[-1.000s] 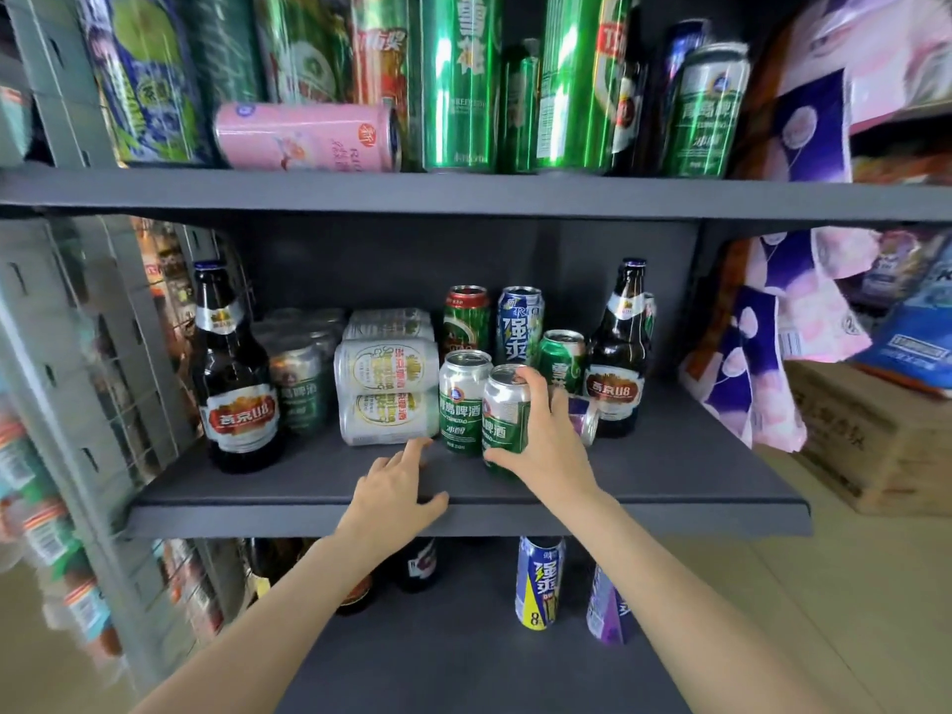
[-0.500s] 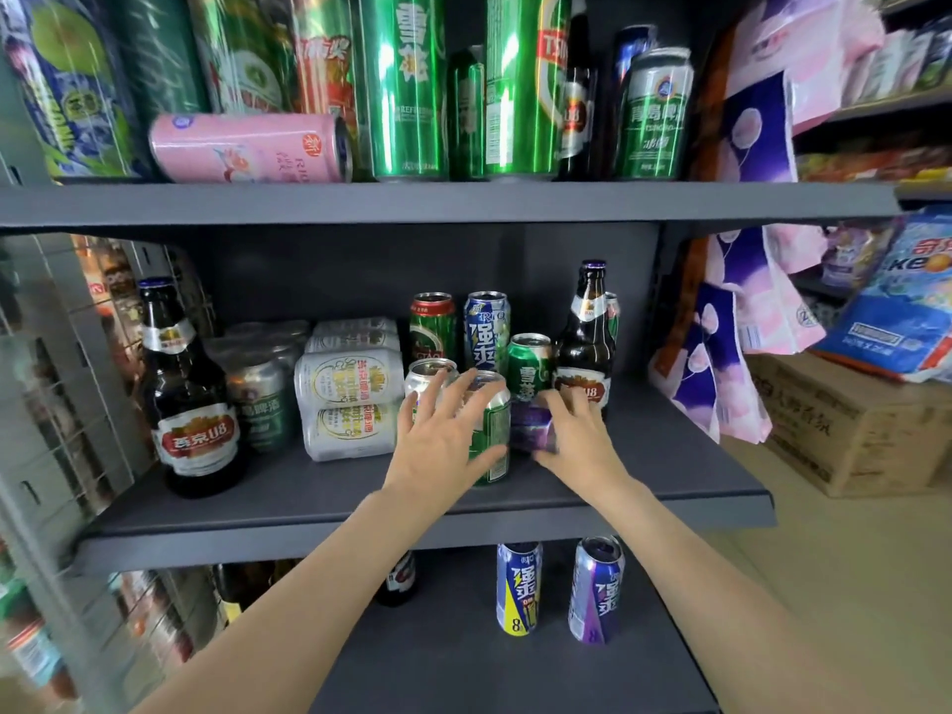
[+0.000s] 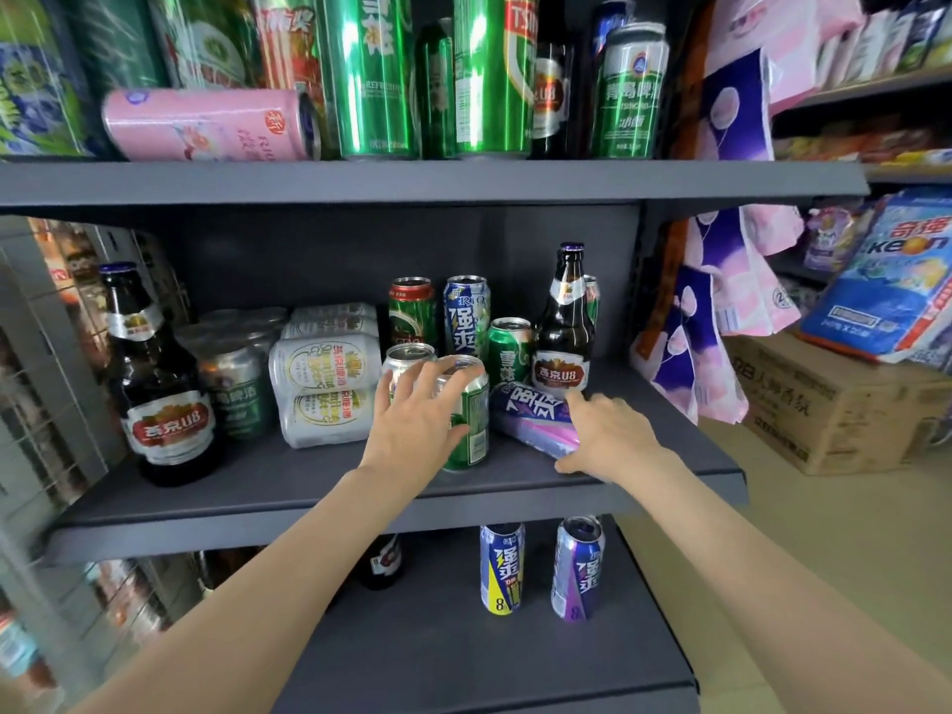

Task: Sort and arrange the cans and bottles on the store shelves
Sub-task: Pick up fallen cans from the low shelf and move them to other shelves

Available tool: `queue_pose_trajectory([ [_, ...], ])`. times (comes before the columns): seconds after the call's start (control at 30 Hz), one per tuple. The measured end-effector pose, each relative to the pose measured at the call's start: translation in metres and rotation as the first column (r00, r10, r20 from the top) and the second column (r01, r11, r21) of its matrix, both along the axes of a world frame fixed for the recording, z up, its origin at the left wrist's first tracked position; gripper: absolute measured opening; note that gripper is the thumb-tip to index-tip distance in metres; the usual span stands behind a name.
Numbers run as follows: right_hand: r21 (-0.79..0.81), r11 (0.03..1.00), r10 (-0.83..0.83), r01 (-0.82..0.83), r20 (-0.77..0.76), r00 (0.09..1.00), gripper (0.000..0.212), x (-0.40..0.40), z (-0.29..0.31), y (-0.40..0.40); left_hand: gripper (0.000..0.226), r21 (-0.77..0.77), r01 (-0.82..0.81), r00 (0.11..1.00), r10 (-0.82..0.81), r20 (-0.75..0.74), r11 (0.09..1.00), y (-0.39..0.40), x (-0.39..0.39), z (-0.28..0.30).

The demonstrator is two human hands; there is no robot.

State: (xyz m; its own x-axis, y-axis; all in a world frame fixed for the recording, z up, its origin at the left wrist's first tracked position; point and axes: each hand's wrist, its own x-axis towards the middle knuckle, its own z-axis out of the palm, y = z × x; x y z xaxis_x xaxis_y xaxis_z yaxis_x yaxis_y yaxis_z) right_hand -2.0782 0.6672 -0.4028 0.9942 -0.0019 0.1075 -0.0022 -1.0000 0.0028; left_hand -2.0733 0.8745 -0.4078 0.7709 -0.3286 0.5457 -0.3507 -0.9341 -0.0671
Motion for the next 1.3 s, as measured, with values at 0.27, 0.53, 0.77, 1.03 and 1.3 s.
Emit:
queue_pose_trajectory([
  [0.27,0.789,0.61,-0.069,-0.064,0.134,0.989,0.068,-0.083,-0.043,-0.027,0.07,-0.055,0.091,0.98,-0.079,0.183,0.994,0.0,-0.011,-0.01],
  [0.53,0.946,0.294,0.183,-0.138,0.087,0.979,0.071,-0.139,-0.137,0.007,0.076,-0.959,-0.198,0.392,-0.881,-0.265,0.201,-0.006,-0.091,-0.107],
  [0.77,0.897,0.425,0.251,-0.122,0.013,0.968,0.053,-0.068,-0.198,0.032,0.072,-0.899,-0.426,0.627,-0.682,-0.377,0.105,0.048,-0.09,-0.182],
  [1.03,0.404,0.913,0.0,0.061,-0.149,0.989,0.07,0.069,-0.218,0.068,0.069,-0.818,-0.461,0.639,-0.512,-0.574,0.342,0.107,-0.095,-0.195],
  [1.3,0.29,0.95,0.221,-0.116,-0.363,0.905,0.062,-0.081,-0.148,0.119,0.072,-0.722,-0.62,0.502,-0.551,-0.667,0.308,0.149,-0.146,-0.072],
])
